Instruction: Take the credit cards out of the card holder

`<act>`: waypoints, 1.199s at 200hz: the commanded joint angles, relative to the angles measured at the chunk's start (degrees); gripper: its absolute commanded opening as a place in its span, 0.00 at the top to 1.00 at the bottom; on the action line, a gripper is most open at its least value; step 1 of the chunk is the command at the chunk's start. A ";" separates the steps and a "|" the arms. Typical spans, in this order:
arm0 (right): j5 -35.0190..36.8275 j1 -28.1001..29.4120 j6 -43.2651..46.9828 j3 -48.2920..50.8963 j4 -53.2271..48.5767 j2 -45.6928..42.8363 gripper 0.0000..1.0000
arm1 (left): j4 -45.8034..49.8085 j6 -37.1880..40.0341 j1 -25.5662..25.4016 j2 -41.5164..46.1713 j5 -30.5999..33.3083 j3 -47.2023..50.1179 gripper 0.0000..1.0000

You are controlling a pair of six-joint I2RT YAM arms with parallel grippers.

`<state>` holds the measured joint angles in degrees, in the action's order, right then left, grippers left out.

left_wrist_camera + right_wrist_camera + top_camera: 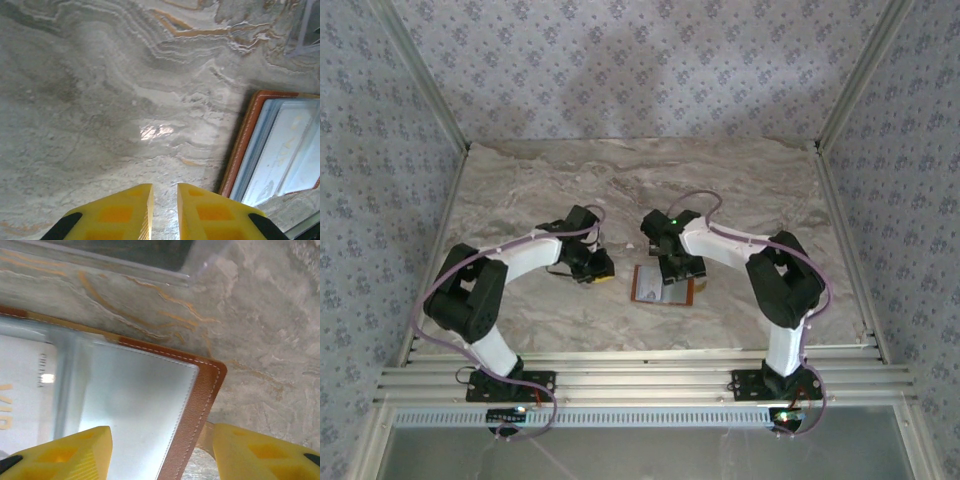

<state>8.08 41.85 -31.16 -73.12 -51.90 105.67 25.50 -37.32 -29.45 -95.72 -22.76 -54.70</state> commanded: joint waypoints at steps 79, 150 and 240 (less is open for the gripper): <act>-14.70 -4.38 0.75 11.16 14.60 -4.24 0.52 | 0.03 -1.18 -4.19 -2.57 -1.48 -4.26 0.79; -17.45 -3.56 3.26 7.92 16.57 -2.28 0.62 | 1.63 -0.67 -5.70 -3.24 -0.48 -5.84 0.78; -13.70 -2.76 8.92 -0.63 10.32 1.30 0.65 | 6.72 1.28 -5.88 -4.22 4.52 -7.09 0.77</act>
<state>-7.99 38.54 -24.08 -71.57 -37.26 106.19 28.58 -37.50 -35.00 -99.18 -21.04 -60.05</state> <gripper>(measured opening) 0.344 0.227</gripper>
